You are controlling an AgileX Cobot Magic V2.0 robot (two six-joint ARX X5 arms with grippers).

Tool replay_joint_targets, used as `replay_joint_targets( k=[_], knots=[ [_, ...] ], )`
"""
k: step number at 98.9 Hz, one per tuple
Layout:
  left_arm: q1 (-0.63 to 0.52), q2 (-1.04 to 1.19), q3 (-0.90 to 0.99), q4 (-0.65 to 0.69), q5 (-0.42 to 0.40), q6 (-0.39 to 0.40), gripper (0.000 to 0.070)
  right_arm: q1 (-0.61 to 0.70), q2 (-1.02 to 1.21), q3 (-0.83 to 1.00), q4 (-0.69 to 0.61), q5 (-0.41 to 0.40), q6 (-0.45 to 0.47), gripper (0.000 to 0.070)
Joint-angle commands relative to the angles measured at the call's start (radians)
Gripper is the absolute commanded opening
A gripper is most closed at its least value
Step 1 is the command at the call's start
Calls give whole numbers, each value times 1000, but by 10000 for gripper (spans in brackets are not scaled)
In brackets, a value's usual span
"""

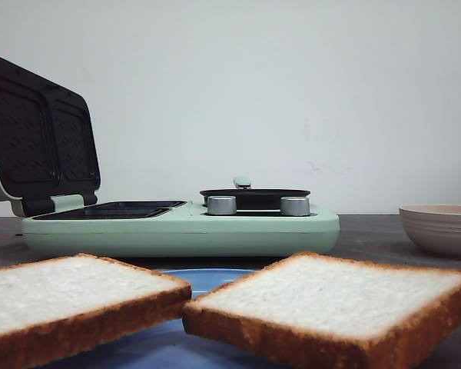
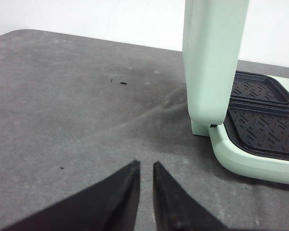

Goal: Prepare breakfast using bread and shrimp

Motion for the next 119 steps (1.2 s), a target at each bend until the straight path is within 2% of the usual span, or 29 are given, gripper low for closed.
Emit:
replay_joint_targets(
  k=[1, 40, 61, 76, 95, 112, 119],
  knots=[
    [3, -1, -18, -2, 3, -2, 0, -2, -2, -5, 10, 1, -10, 0],
    [3, -1, -18, -2, 3, -2, 0, -2, -2, -5, 11, 0, -8, 0],
    [3, -1, -18, -1, 3, -11, 0, -1, -2, -5, 33, -3, 50, 0],
    [3, -1, -18, -2, 11, -86, 0, -1, -2, -5, 102, -3, 100, 0],
    [3, -1, -18, -2, 22, -275, 0, -1, -2, -5, 188, -69, 213, 0],
    [2, -1, -16, 7, 24, -295, 0, -1, -2, -5, 188, -83, 278, 0],
    [2, -1, -16, 2, 54, -297, 0, -1, -2, -5, 188, -84, 297, 0]
  ],
)
